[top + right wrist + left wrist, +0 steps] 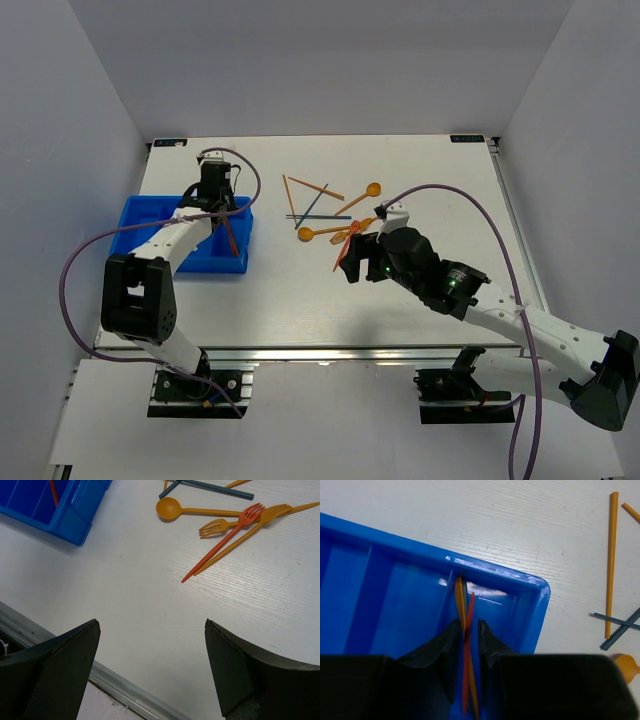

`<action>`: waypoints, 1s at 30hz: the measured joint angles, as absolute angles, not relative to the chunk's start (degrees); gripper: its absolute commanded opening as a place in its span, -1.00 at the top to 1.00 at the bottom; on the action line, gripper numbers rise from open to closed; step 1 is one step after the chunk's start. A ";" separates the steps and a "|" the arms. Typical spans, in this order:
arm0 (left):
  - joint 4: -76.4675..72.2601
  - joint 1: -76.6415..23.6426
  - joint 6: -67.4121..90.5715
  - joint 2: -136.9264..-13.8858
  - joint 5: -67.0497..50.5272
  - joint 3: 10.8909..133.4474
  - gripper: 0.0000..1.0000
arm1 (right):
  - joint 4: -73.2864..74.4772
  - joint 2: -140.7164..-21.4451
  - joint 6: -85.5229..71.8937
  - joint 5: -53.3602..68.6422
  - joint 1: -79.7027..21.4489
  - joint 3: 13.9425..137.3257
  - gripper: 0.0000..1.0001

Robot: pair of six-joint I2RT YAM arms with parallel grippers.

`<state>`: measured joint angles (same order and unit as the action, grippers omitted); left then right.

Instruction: Sort the eating utensils into containers

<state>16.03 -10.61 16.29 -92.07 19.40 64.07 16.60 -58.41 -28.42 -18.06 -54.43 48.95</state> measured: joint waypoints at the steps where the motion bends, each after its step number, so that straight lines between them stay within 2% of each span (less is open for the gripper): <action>1: 16.36 -10.61 16.53 -92.05 18.98 64.07 0.29 | 16.62 -58.41 -28.42 -18.15 -54.43 48.95 -0.79; 3: 16.75 -10.61 16.95 -91.96 18.15 64.07 0.16 | 16.64 -58.48 -28.38 -18.41 -54.43 48.95 -0.79; 4: 17.06 -10.61 17.10 -91.77 17.58 64.07 0.02 | 16.64 -58.59 -28.38 -18.65 -54.41 48.95 -0.79; 10: 20.10 -10.61 17.39 -84.75 14.28 64.05 -0.18 | 18.26 -64.01 -28.71 -20.12 -53.98 50.02 -0.79; 13: 21.43 -10.63 17.15 -76.69 13.58 63.83 -0.62 | 20.53 -70.32 -29.91 -21.71 -53.32 52.75 -0.79; 14: 21.71 -10.68 17.23 -73.60 13.67 63.59 -0.96 | 21.19 -72.73 -30.65 -22.61 -53.04 53.89 -0.79; 16: 22.65 -10.72 17.61 -67.64 14.17 62.52 -0.96 | 23.27 -78.04 -32.75 -24.82 -52.34 56.84 -0.68; 19: 23.42 -10.72 18.15 -59.96 15.38 59.64 -0.96 | 25.54 -85.54 -35.75 -27.73 -51.16 61.10 -0.22; 20: 23.70 -10.72 18.48 -57.56 15.70 57.80 -0.96 | 25.71 -88.07 -36.53 -28.27 -50.61 62.35 0.01; 26: 25.26 -10.72 19.84 -46.70 17.30 44.14 -0.96 | 25.41 -99.22 -38.96 -27.16 -44.14 67.72 0.10; 30: 26.59 -10.83 20.18 -44.99 17.26 42.04 -0.96 | 25.23 -105.06 -38.63 -26.35 -39.40 71.53 0.21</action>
